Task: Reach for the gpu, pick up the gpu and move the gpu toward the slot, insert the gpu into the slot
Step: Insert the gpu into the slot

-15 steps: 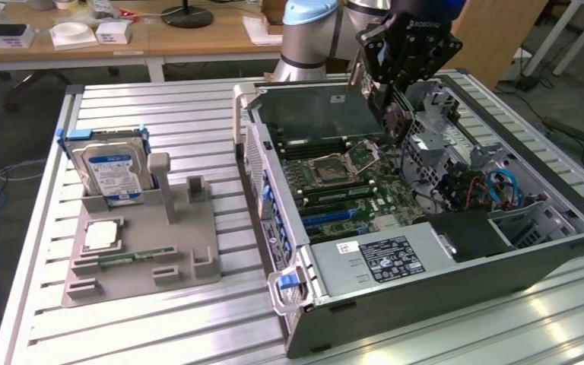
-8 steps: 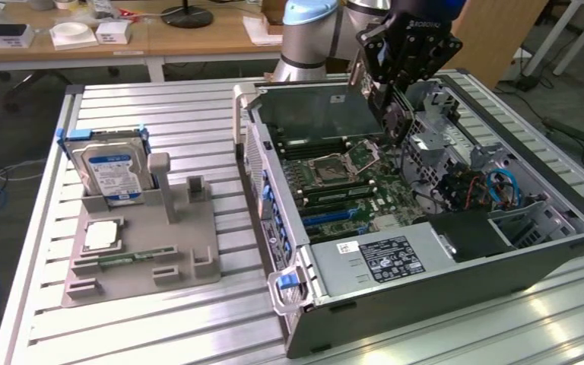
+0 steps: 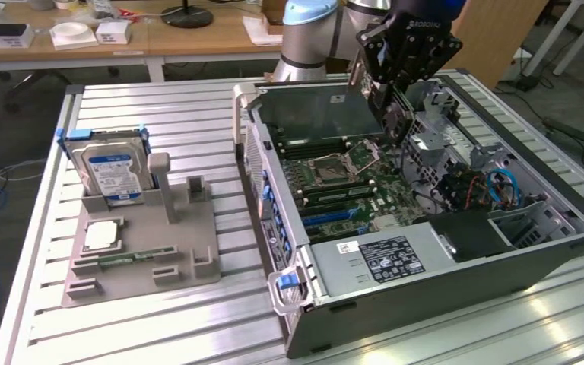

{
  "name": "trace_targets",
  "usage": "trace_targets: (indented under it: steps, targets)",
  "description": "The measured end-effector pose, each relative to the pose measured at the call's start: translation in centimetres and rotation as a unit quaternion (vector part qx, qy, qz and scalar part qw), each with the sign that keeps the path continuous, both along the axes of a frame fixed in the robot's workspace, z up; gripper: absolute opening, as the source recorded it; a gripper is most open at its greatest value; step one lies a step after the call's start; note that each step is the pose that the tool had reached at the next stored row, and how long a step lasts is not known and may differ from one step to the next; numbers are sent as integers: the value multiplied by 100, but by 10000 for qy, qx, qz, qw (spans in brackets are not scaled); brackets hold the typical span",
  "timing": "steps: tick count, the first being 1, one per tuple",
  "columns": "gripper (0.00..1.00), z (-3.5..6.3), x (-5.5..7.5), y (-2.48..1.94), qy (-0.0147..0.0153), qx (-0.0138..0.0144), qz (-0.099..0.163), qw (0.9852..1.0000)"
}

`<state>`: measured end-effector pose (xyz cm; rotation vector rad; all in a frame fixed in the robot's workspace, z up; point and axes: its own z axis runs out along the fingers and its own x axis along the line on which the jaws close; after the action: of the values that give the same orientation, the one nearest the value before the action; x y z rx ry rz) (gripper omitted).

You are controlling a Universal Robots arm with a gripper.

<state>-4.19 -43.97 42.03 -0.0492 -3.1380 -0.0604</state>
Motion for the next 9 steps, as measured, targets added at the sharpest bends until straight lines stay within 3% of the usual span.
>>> trace_targets:
  steps: [3, 9]
  targets:
    - [26, 0, 0, 0, 0, 0, 52, 10000]
    - [26, 0, -2, -2, 0, 0, 399, 9992]
